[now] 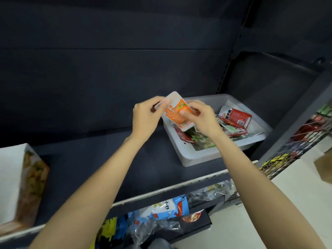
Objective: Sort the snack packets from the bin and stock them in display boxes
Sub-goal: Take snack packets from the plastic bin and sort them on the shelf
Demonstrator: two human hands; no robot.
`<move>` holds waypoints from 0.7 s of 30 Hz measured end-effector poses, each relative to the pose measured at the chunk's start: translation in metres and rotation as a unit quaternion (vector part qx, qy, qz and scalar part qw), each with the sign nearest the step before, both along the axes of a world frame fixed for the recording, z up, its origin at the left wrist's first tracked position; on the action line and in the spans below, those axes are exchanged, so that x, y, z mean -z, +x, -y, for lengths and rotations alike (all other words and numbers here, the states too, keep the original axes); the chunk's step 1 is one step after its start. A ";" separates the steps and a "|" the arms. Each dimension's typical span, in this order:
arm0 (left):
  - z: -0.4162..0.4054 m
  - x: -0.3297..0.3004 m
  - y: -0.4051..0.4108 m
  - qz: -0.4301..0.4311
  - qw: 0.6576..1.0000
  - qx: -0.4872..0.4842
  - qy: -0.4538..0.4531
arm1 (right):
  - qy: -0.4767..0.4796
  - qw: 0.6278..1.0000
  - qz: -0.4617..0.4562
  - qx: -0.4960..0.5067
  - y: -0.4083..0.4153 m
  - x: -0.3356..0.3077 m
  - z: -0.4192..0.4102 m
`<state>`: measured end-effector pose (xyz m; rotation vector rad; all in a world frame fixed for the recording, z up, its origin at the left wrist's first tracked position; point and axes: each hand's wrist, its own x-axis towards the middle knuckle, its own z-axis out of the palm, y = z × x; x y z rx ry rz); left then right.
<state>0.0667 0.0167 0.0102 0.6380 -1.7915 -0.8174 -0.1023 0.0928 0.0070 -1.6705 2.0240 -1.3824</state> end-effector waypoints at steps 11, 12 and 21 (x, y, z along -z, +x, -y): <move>-0.045 0.056 0.186 0.259 0.957 -0.116 0.056 | 0.111 0.974 0.183 -0.068 0.194 0.059 0.017; -0.046 0.065 0.201 0.323 0.939 -0.119 0.027 | 0.136 0.967 0.204 -0.072 0.212 0.070 0.023; -0.052 0.099 0.268 0.540 0.837 -0.091 0.009 | 0.253 0.954 0.102 -0.124 0.295 0.115 0.045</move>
